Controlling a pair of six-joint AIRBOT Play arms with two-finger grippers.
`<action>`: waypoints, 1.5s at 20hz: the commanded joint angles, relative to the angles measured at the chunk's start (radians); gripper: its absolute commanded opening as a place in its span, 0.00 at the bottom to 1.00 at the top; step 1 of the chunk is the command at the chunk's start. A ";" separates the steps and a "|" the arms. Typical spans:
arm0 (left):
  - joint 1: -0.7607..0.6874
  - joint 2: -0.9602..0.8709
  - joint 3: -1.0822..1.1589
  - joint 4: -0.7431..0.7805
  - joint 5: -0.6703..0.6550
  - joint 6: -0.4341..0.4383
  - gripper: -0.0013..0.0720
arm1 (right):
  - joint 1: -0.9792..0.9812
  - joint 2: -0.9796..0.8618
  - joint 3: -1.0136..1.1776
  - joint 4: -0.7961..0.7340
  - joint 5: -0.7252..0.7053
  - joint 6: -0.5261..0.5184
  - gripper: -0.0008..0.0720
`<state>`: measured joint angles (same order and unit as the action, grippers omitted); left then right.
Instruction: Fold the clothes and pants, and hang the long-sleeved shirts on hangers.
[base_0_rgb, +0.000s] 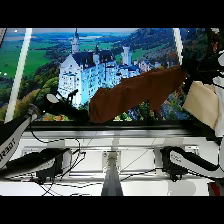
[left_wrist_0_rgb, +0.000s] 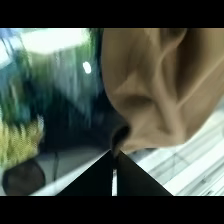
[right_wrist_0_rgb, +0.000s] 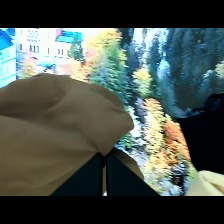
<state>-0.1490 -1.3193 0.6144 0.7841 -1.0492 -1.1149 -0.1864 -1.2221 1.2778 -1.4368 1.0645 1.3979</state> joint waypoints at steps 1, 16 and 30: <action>0.005 0.018 0.146 -0.008 -0.009 0.045 0.04 | 0.000 0.012 0.000 0.083 0.018 -0.001 0.03; 0.586 0.597 0.961 0.003 0.305 0.047 0.04 | 0.000 0.432 0.422 0.328 0.012 -0.004 0.03; 0.721 0.551 0.926 0.248 -0.071 -0.029 0.04 | 0.000 0.410 0.513 0.422 0.113 0.002 0.03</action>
<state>0.5812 -0.6624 1.5566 1.0222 -0.9089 -1.1374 -0.1864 -0.7284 1.8446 -1.0332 1.1076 1.3933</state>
